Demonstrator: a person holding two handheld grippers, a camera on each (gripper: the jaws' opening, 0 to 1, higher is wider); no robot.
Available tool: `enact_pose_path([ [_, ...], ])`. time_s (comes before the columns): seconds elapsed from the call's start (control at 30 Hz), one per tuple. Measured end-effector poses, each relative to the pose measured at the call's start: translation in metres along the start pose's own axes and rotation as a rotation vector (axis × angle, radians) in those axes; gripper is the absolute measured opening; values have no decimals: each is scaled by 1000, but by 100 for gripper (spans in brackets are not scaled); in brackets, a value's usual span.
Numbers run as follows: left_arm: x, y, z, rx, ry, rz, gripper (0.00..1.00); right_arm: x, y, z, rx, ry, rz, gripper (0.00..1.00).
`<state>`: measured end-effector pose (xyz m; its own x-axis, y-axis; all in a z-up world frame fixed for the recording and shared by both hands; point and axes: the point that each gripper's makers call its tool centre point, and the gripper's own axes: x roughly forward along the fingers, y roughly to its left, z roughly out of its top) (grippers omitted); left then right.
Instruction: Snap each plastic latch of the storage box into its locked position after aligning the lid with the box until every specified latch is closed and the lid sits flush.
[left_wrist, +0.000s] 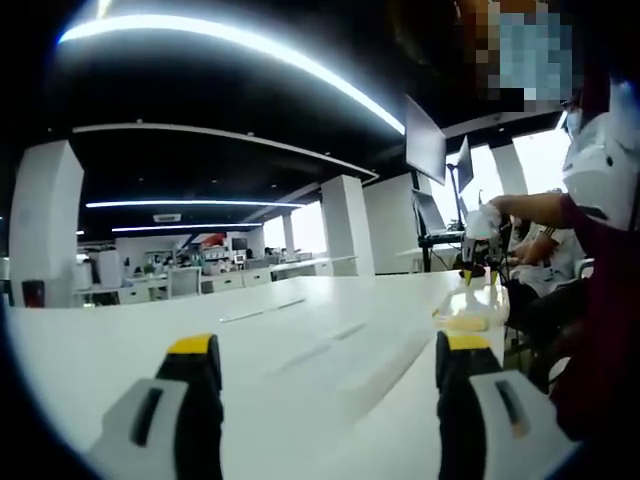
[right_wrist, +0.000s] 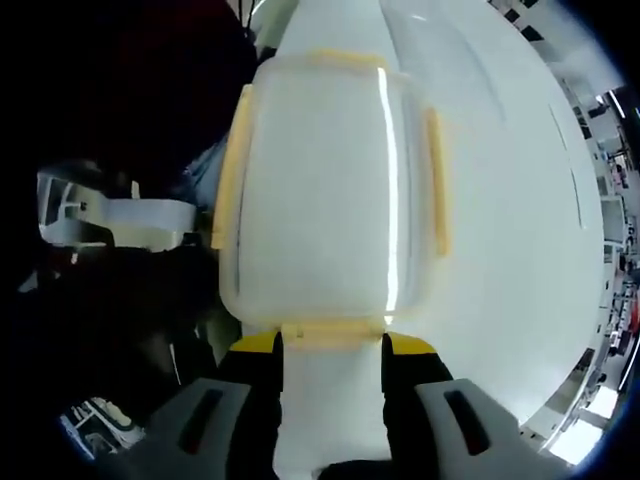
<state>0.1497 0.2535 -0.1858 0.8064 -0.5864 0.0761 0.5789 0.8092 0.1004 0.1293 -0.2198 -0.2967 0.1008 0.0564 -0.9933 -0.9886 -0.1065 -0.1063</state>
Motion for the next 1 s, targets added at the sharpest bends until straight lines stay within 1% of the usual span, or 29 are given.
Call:
enact_pose_path([
  [0.23,-2,1,0,-1,-1,2,88,0,1,8,-14,-4,0,37],
  [0.87,-7,0,0,2,3,8,88,1,3,25,-15,-10,2,37],
  [1.0,-8,0,1,2,2,10,88,1,4,31,-15,-22,3,37],
])
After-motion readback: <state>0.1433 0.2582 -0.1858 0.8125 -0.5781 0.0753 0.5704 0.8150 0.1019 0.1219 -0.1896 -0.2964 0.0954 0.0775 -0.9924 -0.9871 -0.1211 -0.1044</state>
